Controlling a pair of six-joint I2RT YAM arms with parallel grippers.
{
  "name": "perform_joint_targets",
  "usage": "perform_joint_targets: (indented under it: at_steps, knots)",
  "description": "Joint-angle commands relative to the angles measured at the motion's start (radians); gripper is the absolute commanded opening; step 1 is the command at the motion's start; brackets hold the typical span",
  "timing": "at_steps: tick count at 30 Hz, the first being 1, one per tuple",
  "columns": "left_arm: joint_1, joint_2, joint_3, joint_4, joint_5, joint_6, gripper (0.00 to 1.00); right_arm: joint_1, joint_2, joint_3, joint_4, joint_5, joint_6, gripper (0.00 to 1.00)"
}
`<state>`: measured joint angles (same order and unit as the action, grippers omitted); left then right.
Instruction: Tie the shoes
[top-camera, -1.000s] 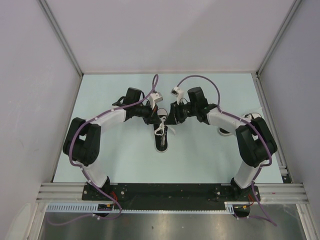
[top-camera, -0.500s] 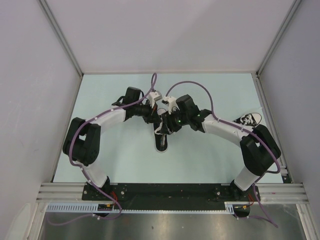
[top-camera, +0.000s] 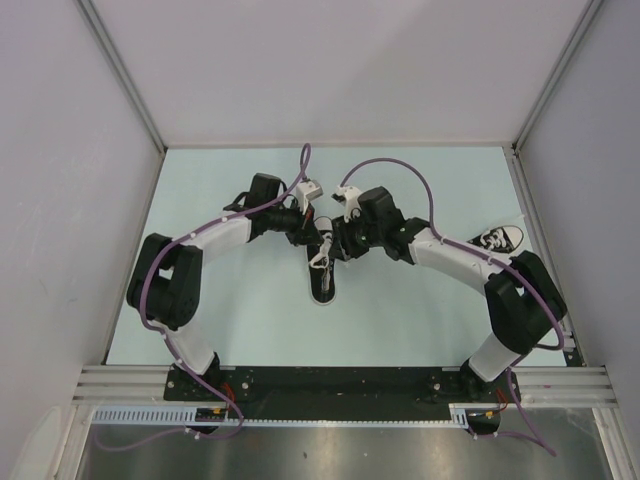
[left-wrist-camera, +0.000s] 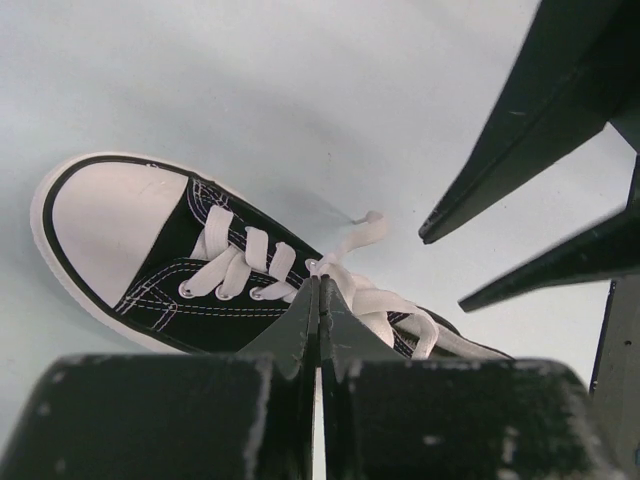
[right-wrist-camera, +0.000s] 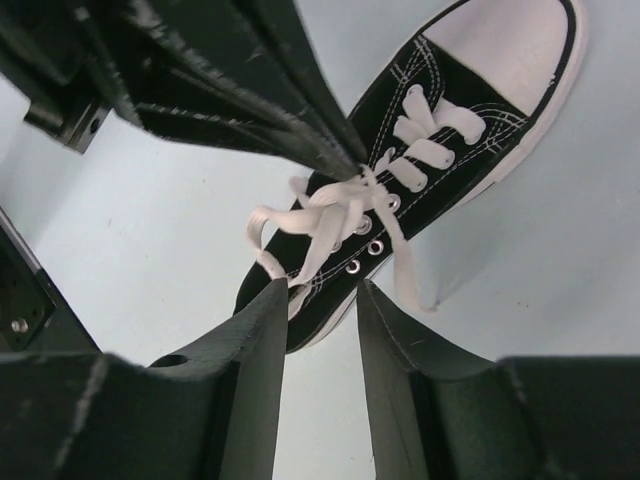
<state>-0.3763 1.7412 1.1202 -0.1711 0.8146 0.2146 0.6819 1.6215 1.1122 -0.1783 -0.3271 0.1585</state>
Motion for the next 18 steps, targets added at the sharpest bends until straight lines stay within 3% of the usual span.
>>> perform_joint_targets:
  at_steps: [1, 7, 18]
  knots:
    - [0.011, 0.004, 0.007, 0.032, 0.032, -0.011, 0.0, -0.03, 0.032, 0.001, 0.068, -0.087, 0.085, 0.37]
    - [0.011, 0.008, 0.01, 0.033, 0.034, -0.011, 0.0, -0.041, 0.069, 0.003, 0.112, -0.162, 0.13, 0.37]
    - [0.014, 0.009, 0.012, 0.031, 0.034, -0.004, 0.0, -0.041, 0.11, 0.003, 0.119, -0.142, 0.121, 0.38]
